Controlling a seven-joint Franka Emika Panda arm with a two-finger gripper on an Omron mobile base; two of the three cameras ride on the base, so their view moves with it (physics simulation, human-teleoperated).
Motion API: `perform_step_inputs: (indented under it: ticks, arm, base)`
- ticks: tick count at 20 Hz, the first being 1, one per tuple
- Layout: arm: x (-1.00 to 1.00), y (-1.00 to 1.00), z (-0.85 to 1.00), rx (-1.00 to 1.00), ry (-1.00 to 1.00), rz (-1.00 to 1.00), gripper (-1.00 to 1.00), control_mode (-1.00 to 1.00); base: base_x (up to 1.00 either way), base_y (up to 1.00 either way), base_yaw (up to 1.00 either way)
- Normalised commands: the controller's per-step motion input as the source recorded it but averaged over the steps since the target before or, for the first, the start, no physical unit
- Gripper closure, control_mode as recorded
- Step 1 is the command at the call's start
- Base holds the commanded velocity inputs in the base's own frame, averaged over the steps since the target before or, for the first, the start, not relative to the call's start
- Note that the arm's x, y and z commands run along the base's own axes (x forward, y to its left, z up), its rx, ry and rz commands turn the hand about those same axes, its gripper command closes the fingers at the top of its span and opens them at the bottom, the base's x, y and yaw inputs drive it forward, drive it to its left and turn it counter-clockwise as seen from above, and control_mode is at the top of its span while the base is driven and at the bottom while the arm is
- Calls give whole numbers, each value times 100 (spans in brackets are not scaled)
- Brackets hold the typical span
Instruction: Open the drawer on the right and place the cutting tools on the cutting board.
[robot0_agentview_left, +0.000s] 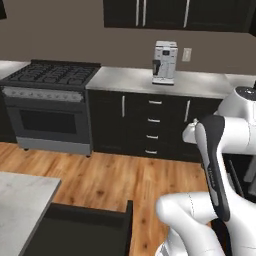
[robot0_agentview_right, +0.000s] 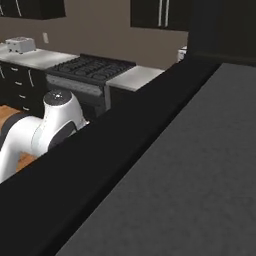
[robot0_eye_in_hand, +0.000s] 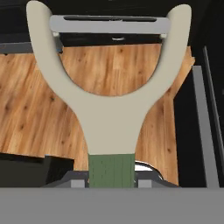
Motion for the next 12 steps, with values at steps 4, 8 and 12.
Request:
perform_step_inputs:
  ticks: [4,8,12]
  arm:
    - [0,0,0,0,0,0,100,100]
    - [0,0,0,0,0,0,100,100]
    - [0,0,0,0,0,0,100,100]
  base:
    - [100,-76,12]
    - [100,-87,3]
    - [100,-26,14]
